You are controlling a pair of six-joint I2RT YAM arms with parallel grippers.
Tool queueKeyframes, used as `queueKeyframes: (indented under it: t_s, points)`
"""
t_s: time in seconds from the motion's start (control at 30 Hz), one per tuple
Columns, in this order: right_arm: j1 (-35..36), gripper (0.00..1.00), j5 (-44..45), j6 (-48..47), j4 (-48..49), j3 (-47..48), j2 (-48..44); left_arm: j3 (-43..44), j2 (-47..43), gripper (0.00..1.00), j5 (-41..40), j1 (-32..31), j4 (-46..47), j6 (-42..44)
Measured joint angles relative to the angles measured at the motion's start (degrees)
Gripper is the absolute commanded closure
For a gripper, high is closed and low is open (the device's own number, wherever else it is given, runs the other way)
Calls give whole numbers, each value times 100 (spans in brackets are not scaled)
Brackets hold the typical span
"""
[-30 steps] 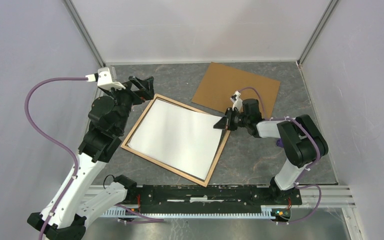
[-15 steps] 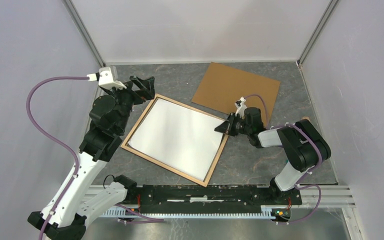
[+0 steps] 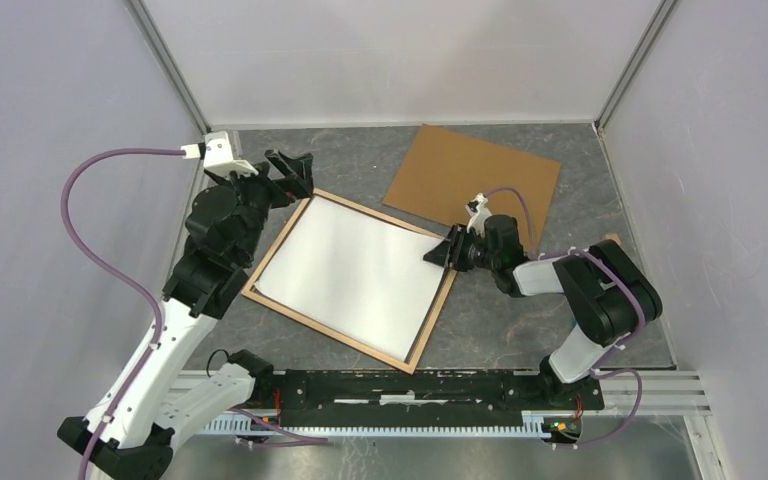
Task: Put the photo into the frame
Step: Adjust the photo in the photo frame.
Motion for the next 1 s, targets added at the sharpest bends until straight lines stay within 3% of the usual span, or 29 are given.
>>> queueKeyframes:
  t_s: [0.1,0.27,0.63,1.0]
  points:
    - [28,39,177,-354,-494,44,-175,0,48,0,0,0,-2,0]
    - [52,30,660,-1189,-1679,337,-680,0,142,0,4,0,-11,0]
    - [61,29,2186,-2660,-3633,763,-1707,22,175,0,85,0,-92,-2]
    - [201,24,2170,-2911,-4312,763,-2055,131,205,0,284,0,-153,-48]
